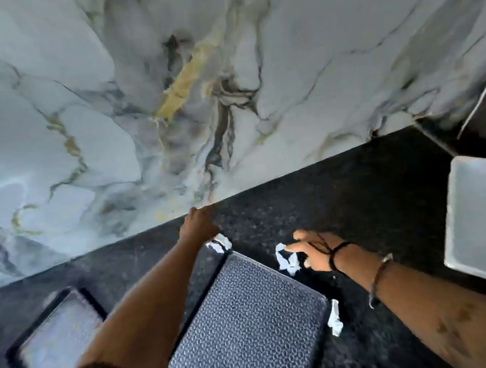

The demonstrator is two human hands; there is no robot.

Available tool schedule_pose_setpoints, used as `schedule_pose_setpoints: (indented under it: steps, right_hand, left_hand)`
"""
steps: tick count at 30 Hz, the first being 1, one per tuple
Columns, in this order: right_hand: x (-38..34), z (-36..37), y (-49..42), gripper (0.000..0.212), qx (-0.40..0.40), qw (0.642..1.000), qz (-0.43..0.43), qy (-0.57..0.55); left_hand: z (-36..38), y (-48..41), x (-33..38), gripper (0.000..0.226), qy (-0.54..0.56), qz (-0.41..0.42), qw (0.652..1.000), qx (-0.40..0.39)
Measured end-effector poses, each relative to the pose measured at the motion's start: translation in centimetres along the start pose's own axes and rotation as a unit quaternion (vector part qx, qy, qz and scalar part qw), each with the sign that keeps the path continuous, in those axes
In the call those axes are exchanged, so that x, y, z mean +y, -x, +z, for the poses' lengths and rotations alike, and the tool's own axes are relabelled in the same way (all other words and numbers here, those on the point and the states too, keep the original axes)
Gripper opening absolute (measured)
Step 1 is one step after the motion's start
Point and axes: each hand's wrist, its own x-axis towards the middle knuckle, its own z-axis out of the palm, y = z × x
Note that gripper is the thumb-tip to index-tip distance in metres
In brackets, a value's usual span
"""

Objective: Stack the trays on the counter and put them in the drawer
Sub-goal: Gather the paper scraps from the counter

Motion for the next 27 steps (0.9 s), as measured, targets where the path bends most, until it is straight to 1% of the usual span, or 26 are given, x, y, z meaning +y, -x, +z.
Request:
schedule_pose_setpoints:
  steps: [2,3,4,5,8,9,11,13,14,15,17,18,20,21,22,23,25,27]
  right_hand:
    - [0.3,1.1,-0.9,0.041,0.013,0.999,-0.016,-0.035]
    - [0.2,1.7,-1.4,0.031,0.018,0.999,-0.028,-0.031]
    - [-0.1,2.2,-1.8,0.022,0.02,0.999,-0.044,-0.02]
    - [-0.2,2.3,-2.3,0.016,0.029,0.999,-0.04,-0.014]
    - [-0.4,1.5,-3.6,0.009,0.069,0.997,-0.042,-0.002]
    - [-0.4,1.5,-3.8,0.005,0.076,0.997,-0.033,-0.007]
    - [-0.3,1.2,-3.6,0.012,0.118,0.993,-0.015,-0.01]
    - [0.6,0.5,-2.7,0.012,0.172,0.985,-0.001,0.024]
    - [1.3,0.2,-2.0,0.011,0.188,0.982,0.011,0.027]
    - [2.1,0.1,-1.4,0.01,0.19,0.981,0.025,0.019]
    - [3.8,0.5,0.2,0.01,0.152,0.986,0.066,-0.008]
    - [4.5,1.0,1.1,0.011,0.124,0.99,0.072,0.004]
    - [5.1,2.3,2.5,0.032,0.071,0.993,0.082,0.042]
    - [5.0,2.8,3.1,0.037,0.075,0.992,0.092,0.033]
    - [4.8,3.3,3.6,0.034,0.1,0.989,0.104,0.003]
    - [4.3,3.3,4.2,0.026,0.127,0.984,0.118,-0.032]
    - [3.7,3.5,5.1,0.013,0.154,0.975,0.132,-0.092]
    - [3.8,4.0,6.6,0.014,0.166,0.967,0.144,-0.131]
  left_hand:
    - [1.9,-1.0,-0.4,0.051,-0.025,-0.004,0.999,-0.031]
    - [3.2,-1.2,-0.8,0.05,-0.024,-0.011,0.999,-0.042]
    - [4.3,-1.0,-1.3,0.049,-0.008,-0.033,0.998,-0.049]
    - [4.9,-0.9,-1.6,0.046,0.025,-0.058,0.997,-0.048]
    - [5.6,-0.9,-1.3,0.017,0.103,-0.097,0.99,-0.011]
    - [5.7,-0.8,-1.0,0.014,0.122,-0.108,0.987,-0.004]
    - [5.0,-0.5,0.3,0.016,0.158,-0.104,0.982,0.025]
    - [4.0,0.4,2.5,0.021,0.211,-0.068,0.974,0.056]
    - [3.8,1.2,3.7,0.019,0.237,-0.037,0.969,0.054]
    - [4.0,2.4,5.1,0.013,0.254,0.004,0.967,0.03]
    - [5.4,6.0,7.8,0.021,0.24,0.116,0.963,-0.051]
    - [6.5,8.4,8.9,0.025,0.211,0.176,0.957,-0.094]
    - [9.2,12.6,10.3,0.028,0.131,0.27,0.941,-0.158]
    - [10.4,14.2,10.9,0.029,0.088,0.297,0.935,-0.175]
    - [11.5,15.4,11.2,0.029,0.044,0.312,0.931,-0.184]
    - [12.4,16.2,11.7,0.028,0.007,0.32,0.928,-0.189]
    - [13.3,17.3,12.5,0.028,-0.052,0.337,0.92,-0.193]
    - [13.8,18.2,13.3,0.032,-0.123,0.356,0.907,-0.191]
